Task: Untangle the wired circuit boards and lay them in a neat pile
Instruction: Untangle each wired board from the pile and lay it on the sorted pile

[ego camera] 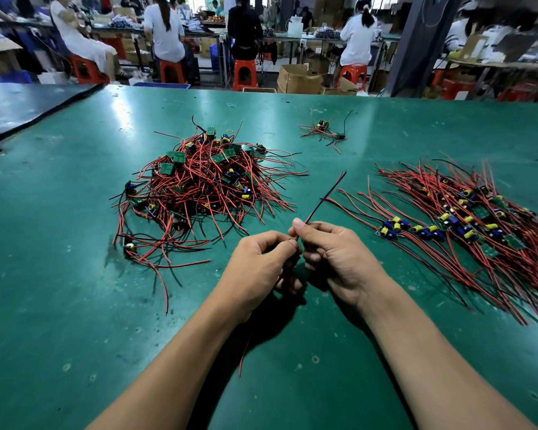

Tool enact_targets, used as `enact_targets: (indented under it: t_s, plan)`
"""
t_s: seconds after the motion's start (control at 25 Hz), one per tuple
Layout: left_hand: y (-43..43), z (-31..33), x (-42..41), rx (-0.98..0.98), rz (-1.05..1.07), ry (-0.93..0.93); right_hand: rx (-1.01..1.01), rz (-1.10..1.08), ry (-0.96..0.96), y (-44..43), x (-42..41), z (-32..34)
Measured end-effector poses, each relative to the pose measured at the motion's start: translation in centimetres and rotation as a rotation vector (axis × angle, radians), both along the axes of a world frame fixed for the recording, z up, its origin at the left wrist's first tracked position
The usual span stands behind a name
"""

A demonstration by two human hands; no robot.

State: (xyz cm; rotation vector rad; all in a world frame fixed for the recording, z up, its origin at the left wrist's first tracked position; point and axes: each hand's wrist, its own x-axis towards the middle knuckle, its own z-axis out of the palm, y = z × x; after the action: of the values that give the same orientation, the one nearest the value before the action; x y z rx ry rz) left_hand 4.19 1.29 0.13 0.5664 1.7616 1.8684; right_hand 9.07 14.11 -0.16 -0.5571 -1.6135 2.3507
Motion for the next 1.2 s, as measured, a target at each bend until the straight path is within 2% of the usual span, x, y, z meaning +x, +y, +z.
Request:
enact_targets:
  t_s: [0.24,0.48,1.08,1.2]
  plan:
    - [-0.1,-0.1,0.1,-0.006,-0.02,0.019,-0.193,-0.16,0.047,0.9,0.0,0.8]
    - [-0.3,0.3,0.2,0.027,-0.047,-0.021,-0.332,-0.119,0.039,1.1,0.2,1.2]
    - [-0.6,0.8,0.4,-0.04,-0.12,0.034,-0.593,-0.269,0.105,3.2,0.8,1.9]
    - [-0.6,0.8,0.5,-0.05,-0.129,0.036,-0.68,-0.244,0.096,3.0,0.9,2.0]
